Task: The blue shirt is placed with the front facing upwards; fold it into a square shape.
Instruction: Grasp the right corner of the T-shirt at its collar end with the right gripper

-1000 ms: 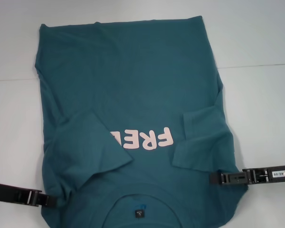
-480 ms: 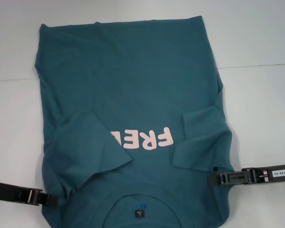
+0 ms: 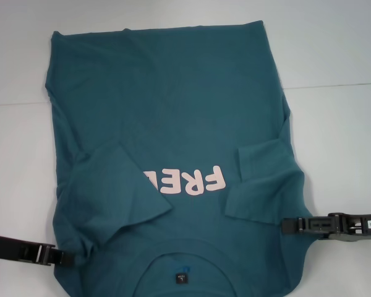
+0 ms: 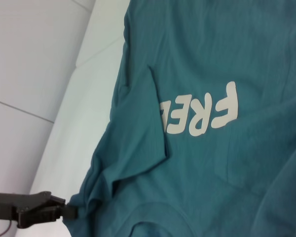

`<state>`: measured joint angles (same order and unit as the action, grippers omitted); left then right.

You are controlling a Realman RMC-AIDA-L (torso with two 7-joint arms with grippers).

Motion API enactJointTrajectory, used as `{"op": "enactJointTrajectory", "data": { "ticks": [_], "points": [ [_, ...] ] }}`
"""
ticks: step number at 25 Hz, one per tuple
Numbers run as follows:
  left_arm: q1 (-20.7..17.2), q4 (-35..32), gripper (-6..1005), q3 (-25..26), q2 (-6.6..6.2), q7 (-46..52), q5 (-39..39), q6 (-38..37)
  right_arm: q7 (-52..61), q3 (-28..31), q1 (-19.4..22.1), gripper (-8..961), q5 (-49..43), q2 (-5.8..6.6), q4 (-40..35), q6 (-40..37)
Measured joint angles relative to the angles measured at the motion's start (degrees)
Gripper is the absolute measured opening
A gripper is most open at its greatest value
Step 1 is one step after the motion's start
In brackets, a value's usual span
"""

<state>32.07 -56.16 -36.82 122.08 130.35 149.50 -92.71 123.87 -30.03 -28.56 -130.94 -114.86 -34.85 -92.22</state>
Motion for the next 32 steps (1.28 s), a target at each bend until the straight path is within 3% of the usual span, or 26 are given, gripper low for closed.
{"op": "enactJointTrajectory", "data": {
  "ticks": [10, 20, 25, 32],
  "points": [
    [0.19, 0.76, 27, -0.09, -0.08, -0.11, 0.0, 0.09, 0.08, 2.79, 2.09, 882, -0.02, 0.98, 0.05, -1.37],
    [0.19, 0.79, 28, -0.09, 0.0, -0.28, 0.0, 0.08, 0.14, 3.29, 2.62, 874, -0.25, 1.03, 0.35, -0.24],
    [0.18, 0.79, 27, -0.09, 0.0, -0.4, 0.0, 0.07, 0.23, 3.31, 2.82, 661, -0.37, 1.13, 1.53, 1.24],
    [0.18, 0.79, 27, -0.09, -0.06, -0.44, 0.0, -0.05, 0.23, 3.31, 3.55, 451, -0.08, 1.33, 1.27, 1.06]
  ]
}}
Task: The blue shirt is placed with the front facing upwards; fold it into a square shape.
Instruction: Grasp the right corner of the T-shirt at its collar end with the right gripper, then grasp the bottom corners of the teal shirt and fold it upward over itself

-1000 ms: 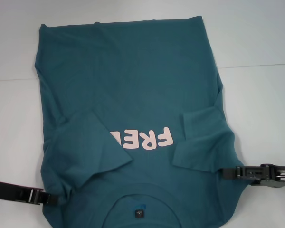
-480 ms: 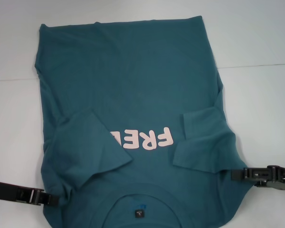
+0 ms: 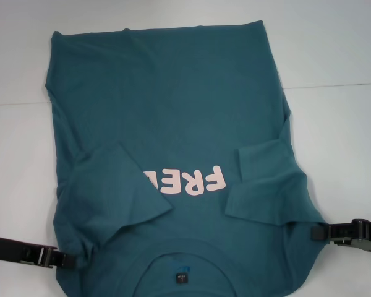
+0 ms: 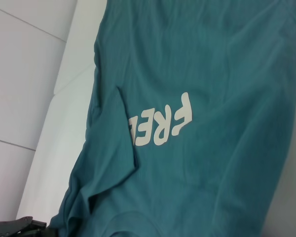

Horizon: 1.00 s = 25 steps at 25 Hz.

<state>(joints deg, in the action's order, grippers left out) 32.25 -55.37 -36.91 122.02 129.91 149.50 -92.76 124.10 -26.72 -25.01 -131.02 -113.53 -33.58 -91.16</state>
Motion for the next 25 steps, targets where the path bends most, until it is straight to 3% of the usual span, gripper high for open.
{"op": "enactJointTrajectory", "data": {
  "ticks": [7, 12, 18, 25],
  "points": [
    [0.07, -0.09, 27, 0.0, -0.13, 0.21, 0.0, -0.2, -0.08, 0.0, 0.26, 171, 0.01, 0.55, 0.3, -0.02],
    [0.09, -0.13, 27, 0.23, -0.3, 0.45, 0.0, -0.44, -0.86, 0.01, 1.0, 36, 0.01, 0.65, 0.31, 0.02],
    [-0.16, -0.05, 28, 0.93, -1.03, 1.39, 0.01, -1.05, -4.06, 0.09, 2.45, 36, 0.06, 0.82, 0.29, -0.08],
    [-1.94, -0.76, 27, 5.49, -2.19, 1.63, 0.58, -4.57, -7.09, 1.98, 4.57, 37, 0.07, 1.04, 0.26, -1.25]
  ]
}}
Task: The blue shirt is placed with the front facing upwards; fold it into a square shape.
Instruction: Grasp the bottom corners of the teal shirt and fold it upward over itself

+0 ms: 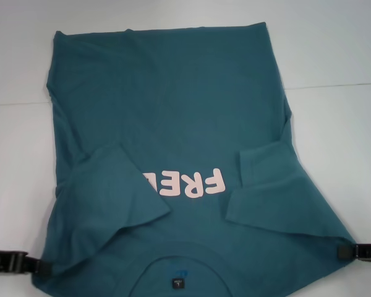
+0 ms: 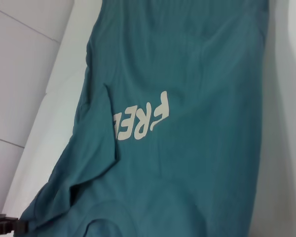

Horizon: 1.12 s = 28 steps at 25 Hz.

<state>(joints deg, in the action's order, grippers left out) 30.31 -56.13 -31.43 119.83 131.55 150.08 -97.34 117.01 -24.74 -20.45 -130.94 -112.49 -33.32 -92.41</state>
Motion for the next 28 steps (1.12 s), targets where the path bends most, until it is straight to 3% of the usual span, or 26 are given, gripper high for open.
{"op": "enactJointTrajectory", "data": {
  "ticks": [13, 28],
  "points": [
    [-2.64, -0.79, 28, 2.74, -0.41, -1.01, 0.21, -5.72, -5.55, 3.3, 5.13, 36, -0.01, 1.11, -0.04, -3.97],
    [-5.67, -0.46, 28, 6.32, 0.28, -5.14, -0.07, -11.77, -10.09, 4.92, 10.76, 37, -0.16, 1.38, -0.59, -8.31]
  ]
}}
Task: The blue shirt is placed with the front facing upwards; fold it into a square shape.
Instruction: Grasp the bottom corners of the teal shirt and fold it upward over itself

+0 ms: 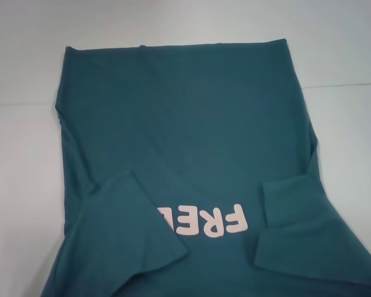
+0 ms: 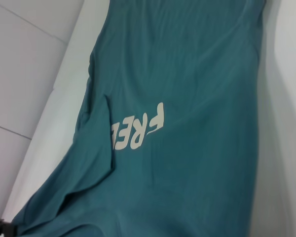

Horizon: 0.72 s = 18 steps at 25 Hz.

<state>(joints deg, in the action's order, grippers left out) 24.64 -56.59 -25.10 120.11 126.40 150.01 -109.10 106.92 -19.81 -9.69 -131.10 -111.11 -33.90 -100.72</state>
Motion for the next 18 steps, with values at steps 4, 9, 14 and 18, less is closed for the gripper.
{"op": "enactJointTrajectory", "data": {
  "ticks": [4, 9, 14, 18],
  "points": [
    [-0.5, -0.16, 28, 0.1, 0.13, -0.42, 0.14, -1.24, -0.74, 1.45, 0.86, 37, -0.24, 0.34, -0.02, -1.12],
    [-0.69, -0.2, 28, 0.15, 0.2, -0.52, 0.17, -2.23, -0.88, 2.02, 1.68, 36, -0.24, 0.6, -0.06, -1.5],
    [-0.81, -0.2, 28, 0.3, 0.22, -0.55, 0.2, -2.61, -0.92, 3.12, 2.0, 36, -0.29, 0.88, -0.11, -1.6],
    [-0.18, 0.16, 28, 0.68, -0.01, -0.61, -0.26, -2.23, -0.61, 4.14, 0.82, 36, -0.08, 1.16, -0.12, -1.58]
  ]
}}
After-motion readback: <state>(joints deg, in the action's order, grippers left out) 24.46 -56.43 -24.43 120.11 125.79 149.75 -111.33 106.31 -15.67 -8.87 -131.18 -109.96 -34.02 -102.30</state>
